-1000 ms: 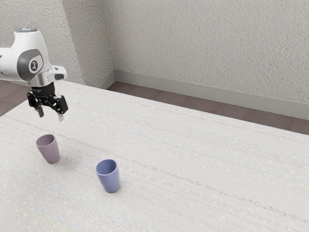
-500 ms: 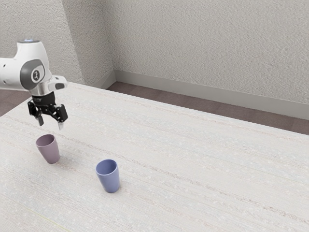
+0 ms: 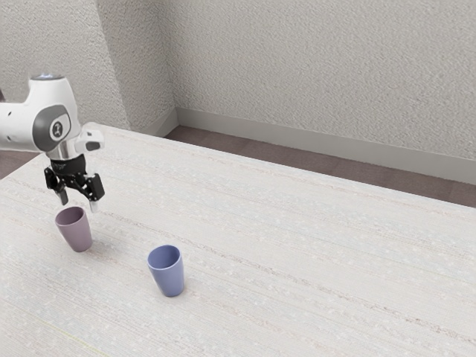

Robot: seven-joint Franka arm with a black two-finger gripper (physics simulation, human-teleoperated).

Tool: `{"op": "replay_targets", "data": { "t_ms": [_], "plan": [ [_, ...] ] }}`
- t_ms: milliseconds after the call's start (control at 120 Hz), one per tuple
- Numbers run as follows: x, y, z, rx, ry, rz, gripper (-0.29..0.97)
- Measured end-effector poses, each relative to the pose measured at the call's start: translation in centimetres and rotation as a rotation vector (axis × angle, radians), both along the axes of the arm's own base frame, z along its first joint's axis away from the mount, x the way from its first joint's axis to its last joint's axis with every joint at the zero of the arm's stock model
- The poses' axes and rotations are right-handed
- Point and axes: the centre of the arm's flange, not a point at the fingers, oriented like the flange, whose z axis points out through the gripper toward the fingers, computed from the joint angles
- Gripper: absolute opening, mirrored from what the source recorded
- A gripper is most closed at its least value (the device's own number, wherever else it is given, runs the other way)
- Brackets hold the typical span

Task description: Place the left cup onto the right cup

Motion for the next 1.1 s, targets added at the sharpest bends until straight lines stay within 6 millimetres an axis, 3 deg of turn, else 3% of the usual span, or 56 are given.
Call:
{"op": "replay_targets", "data": {
  "t_ms": [567,1100],
  "plan": [
    [-0.9,1.6,-1.2,-0.001,-0.016,-0.036,0.68],
    [-0.5,1.5,-3.3,-0.006,-0.002,-0.068,0.68]
  ]
}}
